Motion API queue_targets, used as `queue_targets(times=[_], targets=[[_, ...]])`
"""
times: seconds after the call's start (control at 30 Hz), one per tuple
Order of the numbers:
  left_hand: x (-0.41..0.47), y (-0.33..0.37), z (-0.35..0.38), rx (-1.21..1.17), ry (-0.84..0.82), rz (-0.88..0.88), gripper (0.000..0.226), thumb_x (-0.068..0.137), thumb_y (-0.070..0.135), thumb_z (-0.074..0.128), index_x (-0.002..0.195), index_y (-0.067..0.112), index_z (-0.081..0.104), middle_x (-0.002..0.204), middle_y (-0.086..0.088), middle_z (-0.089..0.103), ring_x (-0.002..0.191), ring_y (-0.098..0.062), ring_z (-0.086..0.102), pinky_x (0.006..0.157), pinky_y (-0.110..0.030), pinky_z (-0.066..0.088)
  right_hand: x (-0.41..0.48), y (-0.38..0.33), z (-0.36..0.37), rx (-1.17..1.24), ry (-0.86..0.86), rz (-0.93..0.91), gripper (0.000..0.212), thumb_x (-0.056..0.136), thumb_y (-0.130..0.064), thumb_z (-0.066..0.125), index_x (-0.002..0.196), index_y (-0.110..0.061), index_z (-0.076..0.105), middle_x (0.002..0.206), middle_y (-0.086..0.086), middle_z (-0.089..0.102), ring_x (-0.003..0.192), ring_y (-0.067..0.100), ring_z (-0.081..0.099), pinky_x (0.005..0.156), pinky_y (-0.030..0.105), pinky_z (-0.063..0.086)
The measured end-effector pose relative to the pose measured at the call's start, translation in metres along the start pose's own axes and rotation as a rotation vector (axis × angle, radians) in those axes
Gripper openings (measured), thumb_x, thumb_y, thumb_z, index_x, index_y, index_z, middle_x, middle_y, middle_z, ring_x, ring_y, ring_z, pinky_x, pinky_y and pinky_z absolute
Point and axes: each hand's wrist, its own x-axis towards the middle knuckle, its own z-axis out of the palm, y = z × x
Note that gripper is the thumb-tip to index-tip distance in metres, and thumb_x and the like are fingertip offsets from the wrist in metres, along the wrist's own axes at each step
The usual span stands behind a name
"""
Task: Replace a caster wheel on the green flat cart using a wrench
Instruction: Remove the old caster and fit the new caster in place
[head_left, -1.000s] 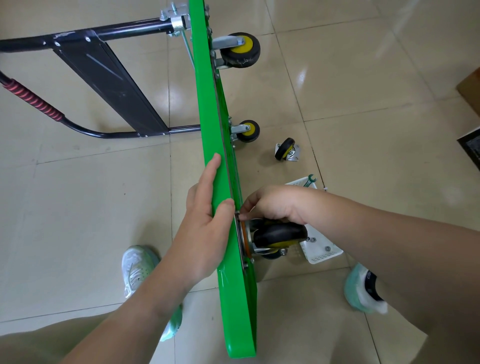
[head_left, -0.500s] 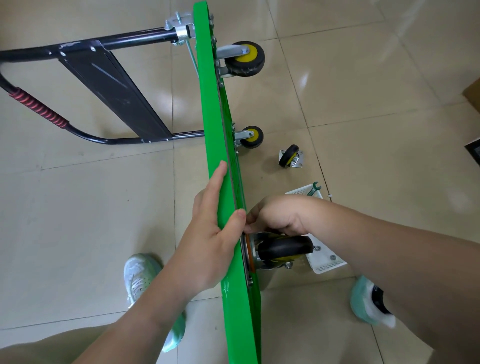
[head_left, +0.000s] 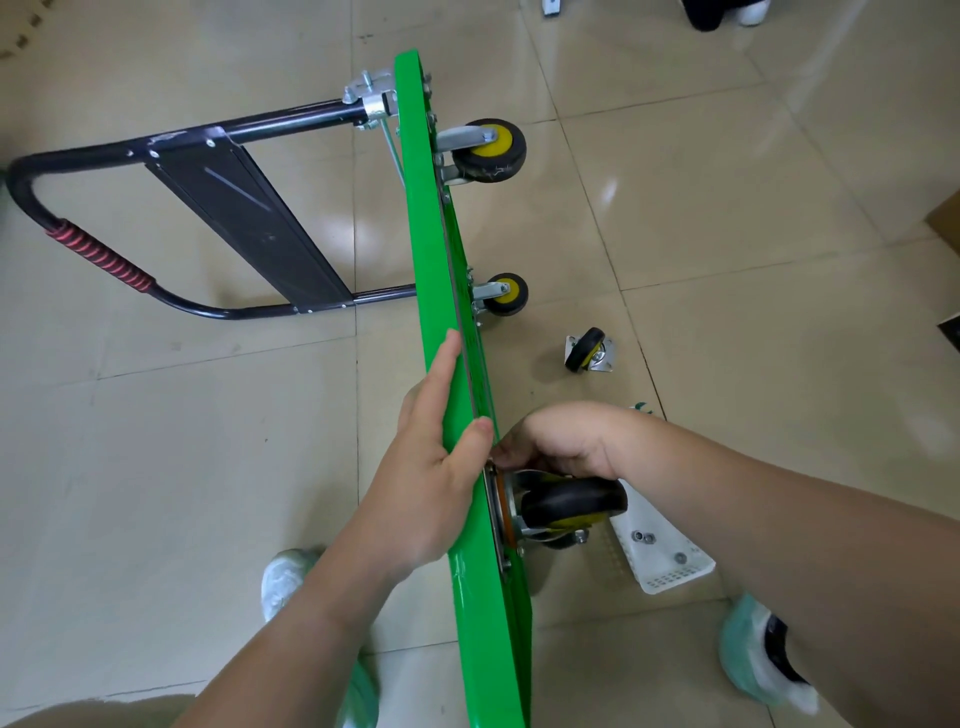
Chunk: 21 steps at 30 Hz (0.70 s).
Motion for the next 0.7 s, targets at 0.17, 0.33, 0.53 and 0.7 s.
queue_targets(times=[0.17, 0.33, 0.53, 0.7], targets=[[0.021, 0.006, -0.005, 0.007, -0.007, -0.001, 0.075, 0.108, 0.023, 0.051, 0.16, 0.056, 0.009, 0.158, 0.022, 0.033, 0.132, 0.024, 0.034, 0.109, -0.006, 0.022, 0.005, -0.02, -0.008, 0.059, 0.064, -0.075, 0.01, 0.094, -0.008, 0.058, 0.098, -0.008, 0.067, 0.092, 0.009, 0.068, 0.091, 0.028, 0.062, 0.096, 0.042, 0.049], [0.043, 0.012, -0.009, 0.002, 0.005, -0.013, 0.077, 0.107, 0.021, 0.051, 0.16, 0.058, 0.009, 0.163, 0.016, 0.033, 0.144, 0.002, 0.038, 0.12, -0.021, 0.026, 0.009, -0.037, -0.025, 0.202, 0.092, -0.183, 0.015, 0.095, -0.005, 0.054, 0.097, -0.01, 0.068, 0.082, 0.003, 0.071, 0.08, 0.019, 0.066, 0.078, 0.032, 0.05], [0.05, 0.014, -0.008, -0.01, -0.021, -0.015, 0.079, 0.106, 0.023, 0.053, 0.154, 0.066, 0.009, 0.163, 0.021, 0.031, 0.142, 0.001, 0.041, 0.111, -0.017, 0.037, 0.01, -0.025, -0.069, 0.408, 0.291, -0.28, 0.013, 0.096, -0.006, 0.058, 0.102, -0.01, 0.068, 0.088, 0.001, 0.074, 0.083, 0.015, 0.071, 0.07, 0.027, 0.043], [0.049, 0.015, -0.007, -0.031, -0.004, -0.009, 0.079, 0.096, 0.033, 0.056, 0.141, 0.08, 0.013, 0.163, 0.017, 0.036, 0.145, -0.011, 0.044, 0.121, -0.042, 0.038, 0.026, 0.033, -0.115, 0.429, 0.504, -0.14, 0.011, 0.097, 0.003, 0.054, 0.097, -0.004, 0.062, 0.083, 0.008, 0.062, 0.071, 0.017, 0.062, 0.066, 0.028, 0.046]])
